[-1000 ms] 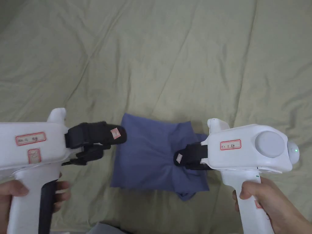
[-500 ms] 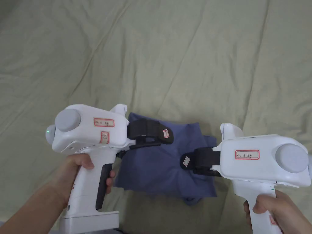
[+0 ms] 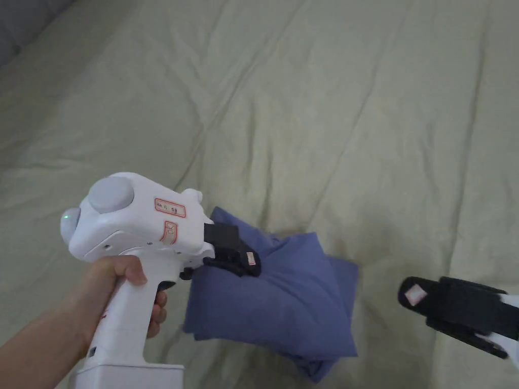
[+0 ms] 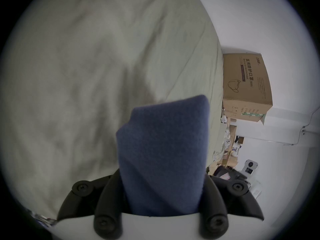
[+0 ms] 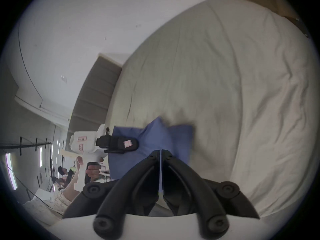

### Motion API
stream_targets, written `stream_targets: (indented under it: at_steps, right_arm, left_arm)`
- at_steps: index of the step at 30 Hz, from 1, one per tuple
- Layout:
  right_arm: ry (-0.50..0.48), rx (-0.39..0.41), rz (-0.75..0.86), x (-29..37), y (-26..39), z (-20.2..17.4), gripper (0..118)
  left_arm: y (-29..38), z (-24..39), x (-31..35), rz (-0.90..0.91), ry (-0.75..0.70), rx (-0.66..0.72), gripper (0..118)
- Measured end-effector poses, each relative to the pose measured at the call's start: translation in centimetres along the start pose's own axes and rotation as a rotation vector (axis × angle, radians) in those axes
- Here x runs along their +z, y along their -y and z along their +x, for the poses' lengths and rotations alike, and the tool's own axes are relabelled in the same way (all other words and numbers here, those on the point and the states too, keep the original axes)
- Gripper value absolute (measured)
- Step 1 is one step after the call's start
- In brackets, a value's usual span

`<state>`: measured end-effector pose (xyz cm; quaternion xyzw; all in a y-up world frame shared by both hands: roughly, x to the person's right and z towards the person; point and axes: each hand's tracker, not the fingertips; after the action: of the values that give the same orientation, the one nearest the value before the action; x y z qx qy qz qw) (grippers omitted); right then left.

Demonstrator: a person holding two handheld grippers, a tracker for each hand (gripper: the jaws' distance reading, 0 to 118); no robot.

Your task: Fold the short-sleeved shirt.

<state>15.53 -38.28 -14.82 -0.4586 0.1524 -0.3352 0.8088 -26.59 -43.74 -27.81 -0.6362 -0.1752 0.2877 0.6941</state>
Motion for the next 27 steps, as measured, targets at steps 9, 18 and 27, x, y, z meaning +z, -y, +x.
stream_targets:
  at_steps: [9,18,27]
  right_arm:
    - [0.028,-0.032,0.059,-2.1,0.1,-1.1,2]
    - [0.071,-0.006,-0.011,-6.4,0.6,-2.2,2]
    - [0.132,0.003,0.007,-5.1,-0.1,-1.5,2]
  left_arm:
    - [-6.1,-7.3,16.1,0.068,-0.561,-0.17,24]
    - [-10.0,-14.9,22.1,-0.001,-1.044,-0.217,24]
    - [-8.6,-18.1,20.4,0.118,-1.105,-0.209,109]
